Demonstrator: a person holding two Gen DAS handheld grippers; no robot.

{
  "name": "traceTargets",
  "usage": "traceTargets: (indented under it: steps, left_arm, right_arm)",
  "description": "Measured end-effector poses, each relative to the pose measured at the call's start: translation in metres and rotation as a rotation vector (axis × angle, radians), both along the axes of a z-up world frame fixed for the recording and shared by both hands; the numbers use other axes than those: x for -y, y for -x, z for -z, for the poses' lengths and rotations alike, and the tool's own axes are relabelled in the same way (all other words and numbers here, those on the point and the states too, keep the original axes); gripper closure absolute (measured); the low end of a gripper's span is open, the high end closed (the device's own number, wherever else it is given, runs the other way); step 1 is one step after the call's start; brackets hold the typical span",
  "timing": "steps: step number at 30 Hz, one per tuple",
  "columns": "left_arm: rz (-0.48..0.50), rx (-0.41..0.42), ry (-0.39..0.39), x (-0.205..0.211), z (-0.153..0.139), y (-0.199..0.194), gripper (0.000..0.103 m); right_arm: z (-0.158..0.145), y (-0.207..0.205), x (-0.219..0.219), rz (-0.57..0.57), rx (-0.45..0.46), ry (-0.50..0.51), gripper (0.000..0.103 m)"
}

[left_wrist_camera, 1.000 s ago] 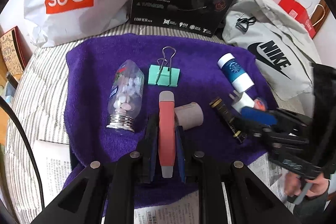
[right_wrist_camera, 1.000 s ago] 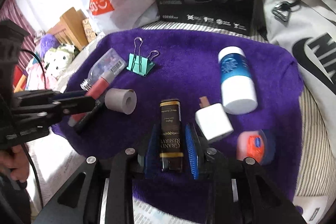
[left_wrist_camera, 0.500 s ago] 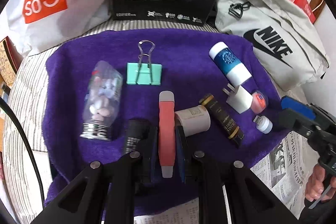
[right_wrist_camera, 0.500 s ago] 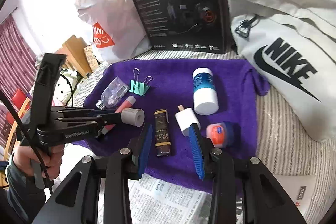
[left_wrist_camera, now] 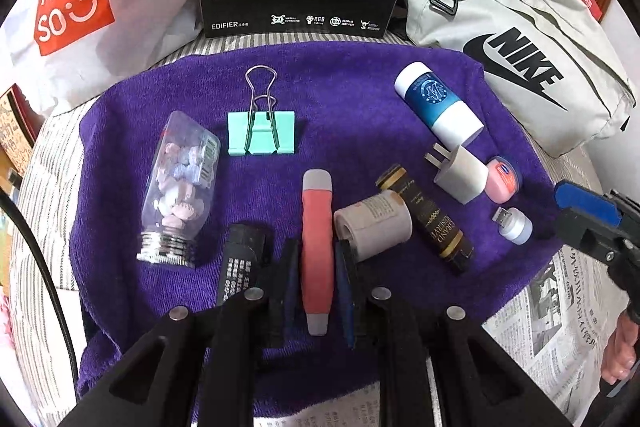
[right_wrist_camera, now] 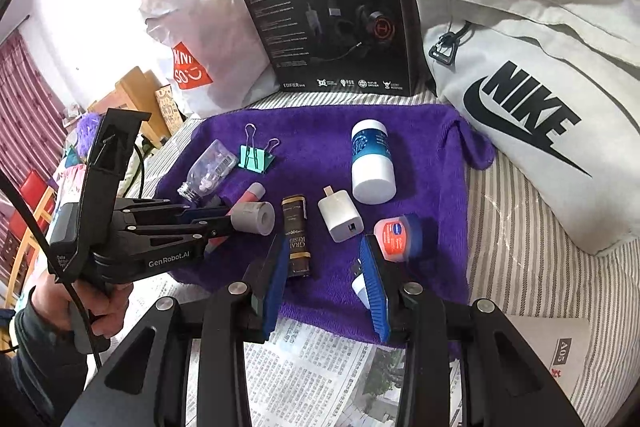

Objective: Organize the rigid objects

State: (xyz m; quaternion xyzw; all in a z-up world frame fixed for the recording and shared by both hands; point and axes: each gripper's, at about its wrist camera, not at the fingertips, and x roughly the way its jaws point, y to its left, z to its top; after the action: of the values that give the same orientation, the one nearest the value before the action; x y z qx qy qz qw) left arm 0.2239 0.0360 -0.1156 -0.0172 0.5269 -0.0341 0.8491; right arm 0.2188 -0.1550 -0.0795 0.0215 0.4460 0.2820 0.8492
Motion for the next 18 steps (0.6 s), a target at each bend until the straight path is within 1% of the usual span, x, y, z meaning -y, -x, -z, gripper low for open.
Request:
traceTargets:
  steps: [1,3,4,6,10,11,13,16,18]
  left_arm:
    - [0.001,-0.004,0.01,-0.001,-0.001,0.0,0.08]
    - [0.004,-0.012,0.032,-0.001,-0.004,0.003,0.072]
    - [0.011,-0.017,0.037,0.0,-0.005,0.004,0.069]
    - [0.018,-0.026,0.039,0.001,-0.007,0.004,0.062]
    - [0.025,-0.04,0.035,0.006,-0.008,0.012,0.056]
    - [0.029,-0.045,0.037,0.007,-0.008,0.014,0.051]
    - [0.017,-0.042,0.03,0.007,-0.01,0.017,0.05]
    - [-0.001,-0.05,0.048,0.004,-0.015,0.021,0.05]
    - [-0.002,-0.049,0.056,0.002,-0.019,0.025,0.045]
  right_arm:
    - [0.001,0.001,0.0,-0.002,-0.002,0.002,0.066]
    - [0.002,0.003,-0.001,-0.002,-0.006,0.013,0.066]
    - [0.003,0.004,-0.001,-0.002,-0.008,0.021,0.066]
    - [0.005,0.006,-0.001,0.0,-0.013,0.031,0.066]
    - [0.007,0.011,0.001,0.003,-0.026,0.028,0.065]
    - [0.008,0.012,0.001,0.006,-0.029,0.031,0.063]
    - [0.01,0.014,0.001,0.014,-0.035,0.032,0.059]
    - [0.014,0.017,0.0,0.018,-0.042,0.04,0.056]
    - [0.018,0.018,-0.001,0.015,-0.053,0.056,0.056]
